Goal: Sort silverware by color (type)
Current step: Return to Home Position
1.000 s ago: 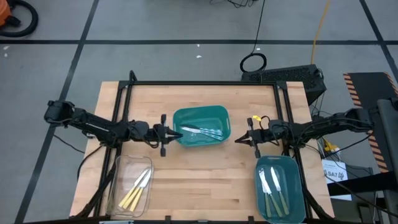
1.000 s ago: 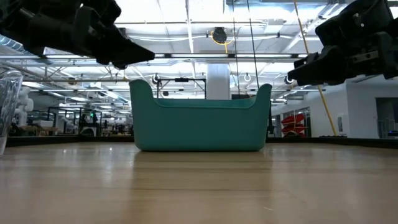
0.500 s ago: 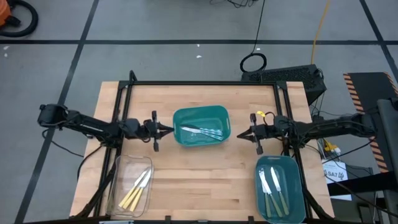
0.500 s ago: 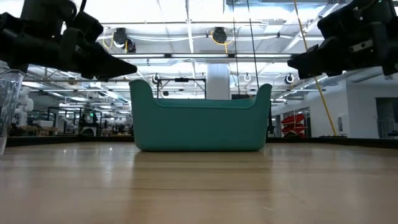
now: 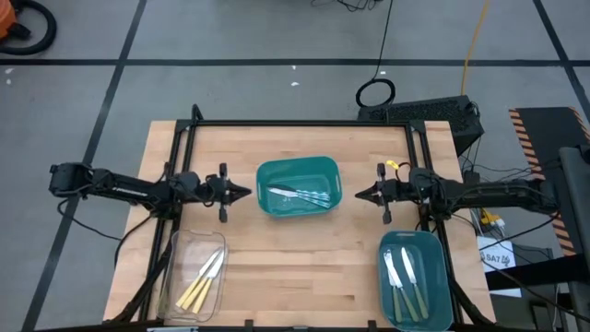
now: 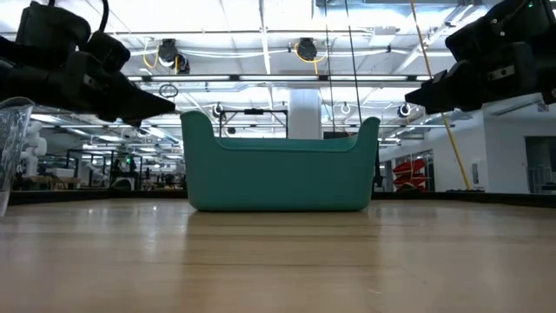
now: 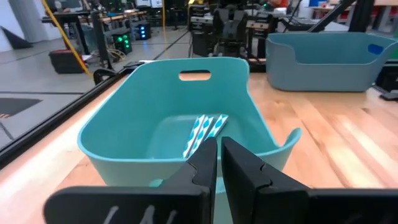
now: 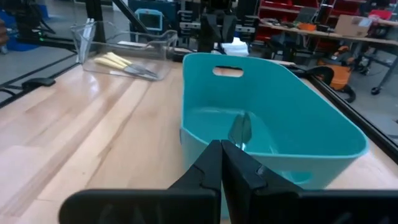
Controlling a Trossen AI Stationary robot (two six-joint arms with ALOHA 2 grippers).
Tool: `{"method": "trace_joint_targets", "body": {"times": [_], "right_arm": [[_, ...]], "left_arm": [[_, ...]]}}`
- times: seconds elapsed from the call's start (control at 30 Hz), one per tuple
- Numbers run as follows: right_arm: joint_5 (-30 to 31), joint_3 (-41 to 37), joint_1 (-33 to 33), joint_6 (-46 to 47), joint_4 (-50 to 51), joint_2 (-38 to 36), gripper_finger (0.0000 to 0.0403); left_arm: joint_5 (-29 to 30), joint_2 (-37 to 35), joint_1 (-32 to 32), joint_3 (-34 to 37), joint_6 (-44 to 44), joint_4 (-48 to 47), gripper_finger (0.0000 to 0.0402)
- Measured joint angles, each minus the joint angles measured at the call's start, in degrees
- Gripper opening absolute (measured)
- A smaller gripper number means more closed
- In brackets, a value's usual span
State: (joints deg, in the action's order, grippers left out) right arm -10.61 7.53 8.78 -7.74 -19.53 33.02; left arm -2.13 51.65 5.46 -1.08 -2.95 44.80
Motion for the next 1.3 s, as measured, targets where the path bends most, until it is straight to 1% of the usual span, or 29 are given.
{"method": "trace_joint_targets", "body": {"times": [0.13, 0.37, 0.5, 0.7, 0.8, 0.93, 1.1, 1.2, 1.3], "right_arm": [[0.0, 0.0, 0.99, -0.31, 2.43, -1.55, 0.0], [0.01, -0.05, 1.18, -0.96, 3.53, -3.4, 0.0], [0.04, -1.63, 1.18, -1.51, 3.54, -4.66, 0.0], [0.04, -4.57, 1.87, -1.34, 3.93, -8.81, 0.0], [0.06, -4.72, 2.53, -0.77, 3.97, -10.99, 0.0], [0.06, -4.78, 3.32, -0.95, 7.37, -13.29, 0.0], [0.04, -4.83, 4.33, -0.95, 11.34, -15.97, 0.0], [0.06, -4.85, 4.73, -1.36, 12.67, -17.4, 0.0], [0.06, -4.9, 4.81, -1.67, 14.04, -19.13, 0.0]], "left_arm": [[-2.18, -0.95, 1.12, 0.61, 0.27, -0.18, 0.003], [-5.44, -0.99, 2.36, 0.61, -0.44, -0.38, 0.003], [-7.14, -0.99, 3.5, 0.61, -1.93, -0.48, 0.003], [-12.26, -0.99, 7.06, 0.61, -1.89, -0.48, 0.003], [-13.45, -0.99, 8.25, 0.61, -1.12, -0.68, 0.003], [-13.49, -1.02, 8.81, 0.61, -0.71, -2.6, 0.003], [-13.19, -1.15, 7.91, 0.61, 3.19, -2.68, 0.003], [-10.08, -1.41, 5.73, 0.61, 3.42, -2.69, 0.003], [-6.73, -3.18, 3.57, 0.61, 3.25, -2.68, 0.003]]}}
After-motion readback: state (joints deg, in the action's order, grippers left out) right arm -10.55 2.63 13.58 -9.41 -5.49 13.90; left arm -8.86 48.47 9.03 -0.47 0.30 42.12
